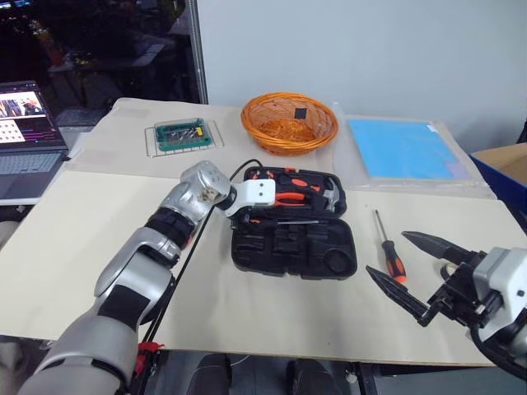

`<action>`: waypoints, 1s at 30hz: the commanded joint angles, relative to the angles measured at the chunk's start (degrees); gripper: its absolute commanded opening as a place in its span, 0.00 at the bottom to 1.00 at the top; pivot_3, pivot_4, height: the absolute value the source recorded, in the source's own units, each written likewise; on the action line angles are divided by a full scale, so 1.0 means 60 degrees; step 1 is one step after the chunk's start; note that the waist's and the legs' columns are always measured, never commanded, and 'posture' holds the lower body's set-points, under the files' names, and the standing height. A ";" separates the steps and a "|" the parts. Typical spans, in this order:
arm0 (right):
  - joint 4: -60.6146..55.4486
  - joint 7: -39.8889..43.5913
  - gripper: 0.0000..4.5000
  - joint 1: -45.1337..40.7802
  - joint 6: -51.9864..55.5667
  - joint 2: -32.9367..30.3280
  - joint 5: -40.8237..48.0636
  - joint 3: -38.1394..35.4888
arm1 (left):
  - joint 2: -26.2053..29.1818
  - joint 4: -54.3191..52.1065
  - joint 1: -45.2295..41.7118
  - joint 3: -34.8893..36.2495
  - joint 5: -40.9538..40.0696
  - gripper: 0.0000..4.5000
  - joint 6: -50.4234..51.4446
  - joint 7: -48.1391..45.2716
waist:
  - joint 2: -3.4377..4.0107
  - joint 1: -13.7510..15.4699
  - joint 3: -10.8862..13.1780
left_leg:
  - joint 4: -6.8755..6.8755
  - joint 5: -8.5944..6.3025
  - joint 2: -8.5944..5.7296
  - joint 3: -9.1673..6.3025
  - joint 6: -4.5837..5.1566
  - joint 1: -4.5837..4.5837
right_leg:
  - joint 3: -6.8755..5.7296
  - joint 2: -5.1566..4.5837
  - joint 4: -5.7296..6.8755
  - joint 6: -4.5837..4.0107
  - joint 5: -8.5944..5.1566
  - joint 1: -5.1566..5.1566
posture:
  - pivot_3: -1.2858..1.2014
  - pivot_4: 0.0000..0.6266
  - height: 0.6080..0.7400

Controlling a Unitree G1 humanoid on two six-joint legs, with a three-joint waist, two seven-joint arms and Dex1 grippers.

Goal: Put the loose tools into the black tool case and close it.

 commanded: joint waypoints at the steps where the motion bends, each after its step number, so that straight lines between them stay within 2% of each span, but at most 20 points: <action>1: -0.0114 0.0055 1.00 0.0072 -0.0209 0.0050 -0.0031 -0.0105 | 0.0339 -0.2010 0.0306 0.1439 -0.1287 0.67 0.1371 -0.0238 | 0.0002 -0.0018 0.0000 | 0.0001 0.0000 0.0000 -0.0002 0.0000 0.0000 | 0.0000 0.0000 0.0001 0.0000 0.0000 0.0001 | 0.52 0.24 1.00; 2: -0.0086 0.0081 1.00 0.0097 -0.0241 0.0068 -0.0057 -0.0115 | 0.0321 -0.2390 0.0500 0.1706 -0.1529 0.67 0.1707 -0.0129 | 0.0006 -0.0035 -0.0003 | 0.0000 0.0000 0.0000 -0.0002 0.0000 0.0000 | 0.0000 0.0000 0.0002 -0.0001 -0.0001 0.0002 | 0.52 0.24 1.00; 5: 0.0036 0.0101 1.00 0.0056 -0.0313 0.0093 -0.0155 -0.0041 | -0.0021 -0.3337 0.1354 0.2248 -0.1885 0.50 0.2218 0.0723 | 0.0024 -0.0048 -0.0013 | -0.0001 -0.0001 -0.0001 -0.0006 0.0001 0.0007 | 0.0000 0.0000 0.0009 -0.0012 -0.0002 0.0009 | 0.52 0.24 1.00; 6: 0.0092 0.0078 1.00 -0.0012 -0.0331 0.0108 -0.0192 0.0025 | -0.0374 -0.3485 0.1707 0.2513 -0.1959 0.45 0.2380 0.1424 | 0.0032 -0.0048 -0.0017 | 0.0000 -0.0001 -0.0001 -0.0006 0.0002 0.0012 | 0.0001 0.0000 0.0009 -0.0009 -0.0003 0.0014 | 0.52 0.24 1.00; 11: 0.0148 -0.0192 1.00 -0.0329 -0.0261 0.0144 -0.0470 0.0319 | -0.1434 -0.3633 0.3352 0.2768 -0.1373 0.04 0.1806 0.4198 | 0.0041 -0.0013 -0.0022 | 0.0016 0.0000 -0.0004 -0.0015 0.0003 0.0031 | 0.0000 0.0002 0.0023 0.0005 -0.0011 0.0032 | 0.52 0.24 1.00; 12: 0.0144 -0.0236 1.00 -0.0354 -0.0233 0.0137 -0.0533 0.0360 | -0.1476 -0.3674 0.3570 0.2657 -0.1204 0.01 0.1766 0.4482 | 0.0040 -0.0014 -0.0022 | 0.0023 0.0000 -0.0003 -0.0017 0.0003 0.0030 | 0.0000 0.0005 0.0025 0.0005 -0.0011 0.0032 | 0.52 0.24 1.00; 18: 0.0206 -0.0631 1.00 -0.0629 0.0237 0.0011 -0.0708 0.0812 | -0.1114 -0.3514 0.4690 0.1352 -0.0164 0.01 0.1962 0.4789 | 0.0062 -0.0103 -0.0039 | 0.0026 -0.0002 -0.0004 -0.0022 0.0000 0.0101 | 0.0000 0.0009 0.0020 0.0002 -0.0014 0.0109 | 0.52 0.24 1.00; 20: 0.0297 -0.0863 1.00 -0.0829 0.0498 -0.0063 -0.0799 0.0938 | -0.1126 -0.3464 0.4684 0.1317 -0.0182 0.01 0.1880 0.4812 | 0.0054 -0.0151 -0.0064 | 0.0009 -0.0020 -0.0002 -0.0020 -0.0029 0.0162 | 0.0001 0.0006 0.0013 -0.0065 -0.0055 0.0162 | 0.52 0.24 1.00; 24: 0.0425 -0.1478 1.00 -0.1104 0.0942 0.0039 -0.0968 0.0893 | -0.1223 -0.3460 0.4528 0.1740 -0.0576 0.01 0.1409 0.4868 | 0.0082 -0.0165 -0.0085 | 0.0001 -0.0041 -0.0003 -0.0020 -0.0063 0.0199 | 0.0006 0.0005 0.0014 -0.0076 -0.0058 0.0180 | 0.52 0.24 1.00; 26: 0.0275 -0.2264 1.00 -0.1260 0.1694 -0.0029 -0.1350 0.0996 | -0.1389 -0.4272 0.4579 0.2677 -0.1777 0.01 0.0994 0.4484 | 0.0085 -0.0166 -0.0086 | 0.0000 -0.0042 -0.0003 -0.0021 -0.0065 0.0201 | 0.0006 0.0005 0.0014 -0.0078 -0.0058 0.0178 | 0.52 0.24 1.00; 28: 0.0136 -0.3189 1.00 -0.1396 0.3025 -0.0387 -0.1964 0.1107 | -0.1314 -0.5579 0.4687 0.3515 -0.3228 0.01 0.1764 0.3776 | 0.0091 -0.0207 -0.0077 | -0.0003 -0.0038 -0.0002 -0.0015 -0.0058 0.0184 | 0.0014 0.0005 0.0015 -0.0082 -0.0055 0.0156 | 0.52 0.24 1.00; 30: 0.0468 -0.3187 1.00 -0.1582 0.4038 -0.0780 -0.1780 0.1037 | -0.1045 -0.6666 0.4835 0.3805 -0.4144 0.01 0.2840 0.3368 | 0.0092 -0.0188 -0.0068 | -0.0003 -0.0014 -0.0001 -0.0016 -0.0019 0.0137 | 0.0013 0.0005 0.0017 -0.0084 -0.0053 0.0115 | 0.52 0.24 1.00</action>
